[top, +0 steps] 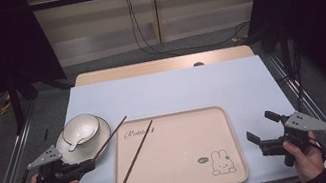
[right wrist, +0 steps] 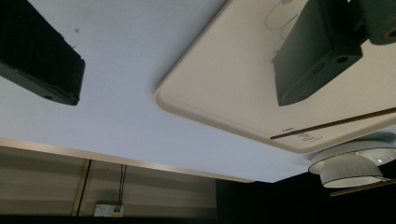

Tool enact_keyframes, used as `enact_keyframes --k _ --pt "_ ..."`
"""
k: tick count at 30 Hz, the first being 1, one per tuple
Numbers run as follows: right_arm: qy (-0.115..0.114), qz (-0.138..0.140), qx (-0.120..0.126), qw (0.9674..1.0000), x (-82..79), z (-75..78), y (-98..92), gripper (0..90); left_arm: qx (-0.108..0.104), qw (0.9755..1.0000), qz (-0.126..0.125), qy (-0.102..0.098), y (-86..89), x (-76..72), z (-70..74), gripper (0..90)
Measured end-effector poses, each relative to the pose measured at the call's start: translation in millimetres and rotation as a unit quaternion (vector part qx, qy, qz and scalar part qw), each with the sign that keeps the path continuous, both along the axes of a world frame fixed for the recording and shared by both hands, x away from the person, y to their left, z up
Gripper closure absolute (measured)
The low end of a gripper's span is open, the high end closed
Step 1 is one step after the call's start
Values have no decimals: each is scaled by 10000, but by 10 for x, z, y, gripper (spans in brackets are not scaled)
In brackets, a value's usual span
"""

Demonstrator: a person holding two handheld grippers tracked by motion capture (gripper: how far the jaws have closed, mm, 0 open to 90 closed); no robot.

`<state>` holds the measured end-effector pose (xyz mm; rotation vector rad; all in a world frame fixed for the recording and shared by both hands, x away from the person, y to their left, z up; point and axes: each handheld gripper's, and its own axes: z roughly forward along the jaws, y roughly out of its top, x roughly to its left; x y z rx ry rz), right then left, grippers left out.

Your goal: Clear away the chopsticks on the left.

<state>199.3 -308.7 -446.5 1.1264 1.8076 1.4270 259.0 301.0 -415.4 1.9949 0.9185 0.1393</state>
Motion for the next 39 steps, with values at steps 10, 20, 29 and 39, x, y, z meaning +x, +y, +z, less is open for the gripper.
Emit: enact_keyframes --k 10,20,29,39 --pt "-10 7 4 10000 2 1 5 15 -42 9999 126 -61 -258 -131 64 845" --pt "-3 28 16 10000 5 -1 8 15 -90 9993 366 1 -447 -163 76 846" --pt "21 47 6 10000 1 2 9 16 -102 9988 471 -36 -700 -252 170 845" --pt "-1 50 -15 10000 7 1 8 16 -71 9970 764 26 -894 -60 96 844"
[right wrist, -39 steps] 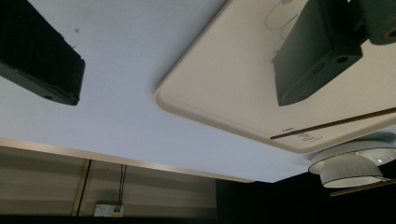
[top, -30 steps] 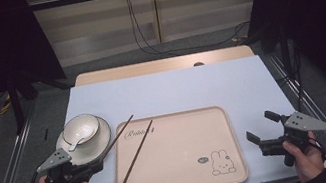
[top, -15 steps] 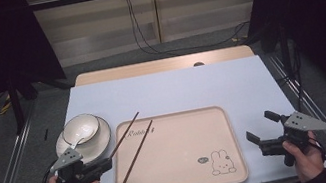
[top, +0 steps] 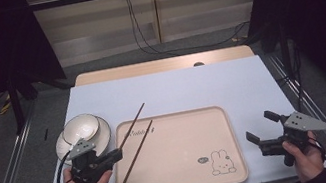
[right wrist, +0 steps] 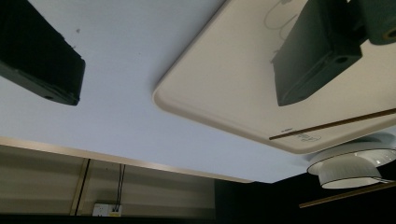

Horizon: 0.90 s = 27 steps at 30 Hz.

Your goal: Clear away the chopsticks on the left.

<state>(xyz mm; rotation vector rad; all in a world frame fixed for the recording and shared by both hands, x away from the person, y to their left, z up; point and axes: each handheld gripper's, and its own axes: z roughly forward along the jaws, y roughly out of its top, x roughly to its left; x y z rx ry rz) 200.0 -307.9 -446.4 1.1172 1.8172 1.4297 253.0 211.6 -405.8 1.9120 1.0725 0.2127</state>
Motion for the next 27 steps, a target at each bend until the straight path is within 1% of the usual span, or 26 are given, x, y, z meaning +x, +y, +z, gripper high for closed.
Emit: enact_keyframes --k 1,5,6,8,9,10,11,12,15,16,17,18,19,20,21,23,24,25,27 --pt "3 6 13 10000 -1 1 1 16 33 10000 -7 -6 -27 19 -10 845" --pt "12 6 21 10000 -3 1 3 16 205 9998 -46 75 -126 95 -55 844" --pt "-3 6 12 10000 0 1 2 16 201 9998 -7 86 -155 107 -63 844" --pt "-6 14 -2 10000 0 0 -1 16 221 9997 -11 131 -216 152 -73 844" --pt "-6 14 -2 10000 0 0 -1 16 221 9997 -11 131 -216 152 -73 845" --pt "-20 0 -16 10000 3 -1 0 15 245 9996 0 163 -264 173 -82 845" --pt "-20 0 -16 10000 3 -1 0 15 245 9996 0 163 -264 173 -82 844" --pt "-16 -13 2 10000 1 -1 8 16 291 9994 9 175 -311 186 -101 845" --pt "-20 -21 -25 10000 -1 0 9 16 326 9992 -10 232 -343 191 -123 845" --pt "-24 17 -48 10000 -2 2 13 16 297 9993 44 239 -365 183 -154 845" --pt "-24 17 -48 10000 -2 2 13 16 297 9993 44 239 -365 183 -154 845" --pt "-18 31 -56 10000 -1 1 13 16 235 9992 115 295 -380 176 -201 846" --pt "-18 31 -56 10000 -1 1 13 16 235 9992 115 295 -380 176 -201 845" --pt "-21 16 -55 10000 -1 0 13 16 222 9991 129 338 -395 172 -235 845" --pt "-19 22 -52 10000 -1 1 10 16 269 9987 144 401 -415 167 -270 845" --pt "-18 16 -54 10000 -1 0 14 16 391 9978 91 521 -450 156 -329 845" --pt "-11 33 -50 10000 -2 1 15 16 405 9977 122 534 -463 149 -353 845" --pt "-10 34 -50 10000 -3 1 15 16 483 9971 80 581 -464 152 -365 845" --pt "-18 12 -53 10000 -1 0 14 16 490 9969 118 601 -471 156 -392 845"
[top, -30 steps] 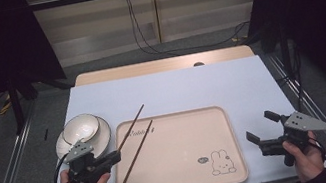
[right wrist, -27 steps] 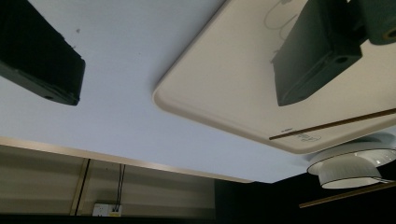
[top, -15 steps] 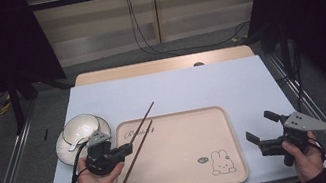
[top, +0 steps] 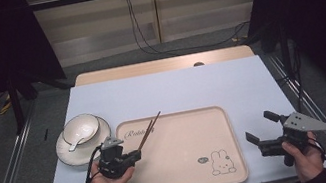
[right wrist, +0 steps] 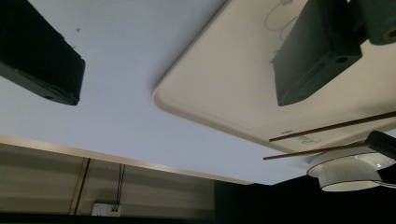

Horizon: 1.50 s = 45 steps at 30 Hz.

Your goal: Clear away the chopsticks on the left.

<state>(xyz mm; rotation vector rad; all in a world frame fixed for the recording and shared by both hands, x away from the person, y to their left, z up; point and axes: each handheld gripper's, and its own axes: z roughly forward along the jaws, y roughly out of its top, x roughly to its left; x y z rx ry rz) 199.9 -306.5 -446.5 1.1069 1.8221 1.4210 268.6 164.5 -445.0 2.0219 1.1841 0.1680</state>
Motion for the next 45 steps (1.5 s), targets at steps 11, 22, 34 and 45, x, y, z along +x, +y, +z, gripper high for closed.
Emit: enact_keyframes --k 11,22,34,45 --pt "-1 53 -21 10000 -2 1 -2 16 402 9984 66 397 -52 54 -185 844" --pt "7 48 -12 10000 0 -1 1 16 446 9984 46 351 -62 39 -190 820" --pt "7 28 -3 10000 0 0 0 15 187 9997 -158 28 -51 -3 -111 649" --pt "-5 32 44 10000 -4 5 -1 12 -417 9948 -440 -819 72 -79 43 274"
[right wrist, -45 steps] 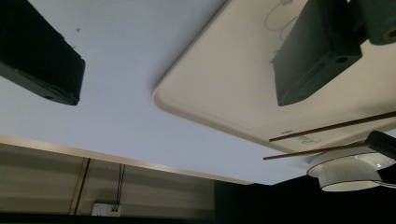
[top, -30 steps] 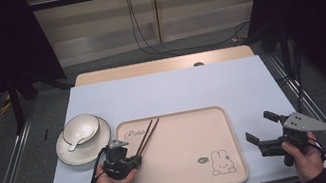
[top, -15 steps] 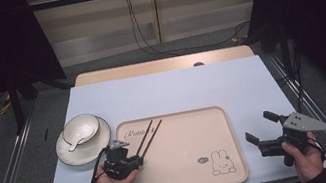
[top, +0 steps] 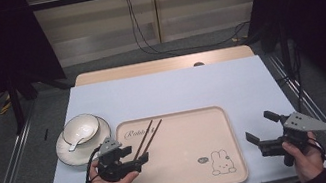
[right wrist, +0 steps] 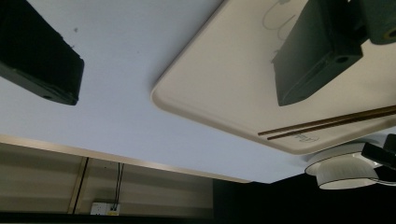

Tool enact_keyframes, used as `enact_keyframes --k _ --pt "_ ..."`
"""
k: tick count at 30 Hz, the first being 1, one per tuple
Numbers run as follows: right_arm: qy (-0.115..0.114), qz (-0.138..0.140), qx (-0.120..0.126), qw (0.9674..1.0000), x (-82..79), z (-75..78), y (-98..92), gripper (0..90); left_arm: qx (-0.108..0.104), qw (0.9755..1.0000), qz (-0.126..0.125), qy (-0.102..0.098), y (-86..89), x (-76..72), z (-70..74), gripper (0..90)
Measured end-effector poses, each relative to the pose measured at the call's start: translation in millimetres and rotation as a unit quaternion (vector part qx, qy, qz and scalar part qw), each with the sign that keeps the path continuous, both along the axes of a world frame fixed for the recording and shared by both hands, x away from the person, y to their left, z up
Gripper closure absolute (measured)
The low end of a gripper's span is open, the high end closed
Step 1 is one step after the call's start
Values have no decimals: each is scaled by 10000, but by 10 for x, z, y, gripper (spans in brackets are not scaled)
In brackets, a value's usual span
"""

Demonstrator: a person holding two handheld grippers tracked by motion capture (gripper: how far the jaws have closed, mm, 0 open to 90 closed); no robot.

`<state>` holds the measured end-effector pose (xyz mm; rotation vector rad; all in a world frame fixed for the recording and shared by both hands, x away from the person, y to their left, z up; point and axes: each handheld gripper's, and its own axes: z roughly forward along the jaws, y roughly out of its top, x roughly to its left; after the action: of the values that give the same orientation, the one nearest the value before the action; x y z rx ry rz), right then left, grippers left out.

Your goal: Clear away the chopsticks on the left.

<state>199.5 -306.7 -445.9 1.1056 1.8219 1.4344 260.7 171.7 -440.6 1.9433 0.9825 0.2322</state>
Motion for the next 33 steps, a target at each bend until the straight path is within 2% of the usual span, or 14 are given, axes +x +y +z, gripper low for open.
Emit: enact_keyframes --k 1,2,3,8,12,14,16,19,20,23,24,25,26,33 --pt "-9 -14 -15 10000 0 0 -2 12 -27 9999 -48 -84 18 -9 15 229" --pt "3 4 -6 10000 0 0 -1 12 -106 9997 43 -237 54 -28 43 159" --pt "3 4 -6 10000 0 0 -1 12 -106 9997 43 -237 54 -28 43 120" --pt "-5 -17 -11 10000 -2 0 1 13 -489 9977 -54 -469 225 -63 133 59" --pt "-5 -18 -10 10000 3 -2 2 13 -453 9965 -241 -665 316 -94 168 29" --pt "-2 -18 -2 10000 2 -1 2 12 -498 9957 -134 -771 374 -124 197 39" --pt "-1 -21 -1 10000 2 -1 2 12 -521 9941 -290 -904 450 -149 209 35" --pt "5 -39 2 10000 -4 1 1 12 -509 9932 -217 -1021 585 -195 206 24" --pt "-1 -41 5 10000 -5 1 -1 12 -613 9919 -190 -1093 693 -219 189 24" --pt "1 -50 3 10000 -2 0 0 12 -665 9915 -92 -1115 805 -239 177 23" --pt "-5 -40 -9 10000 -3 1 2 12 -765 9900 41 -1182 918 -262 181 23" --pt "-5 -40 -9 10000 -3 1 2 12 -765 9900 41 -1182 918 -262 181 23" --pt "-11 -28 -6 10000 -4 1 3 12 -797 9891 66 -1233 1024 -284 180 21" --pt "-25 -5 -20 10000 2 -1 5 13 -853 9887 217 -1212 1252 -319 120 14"
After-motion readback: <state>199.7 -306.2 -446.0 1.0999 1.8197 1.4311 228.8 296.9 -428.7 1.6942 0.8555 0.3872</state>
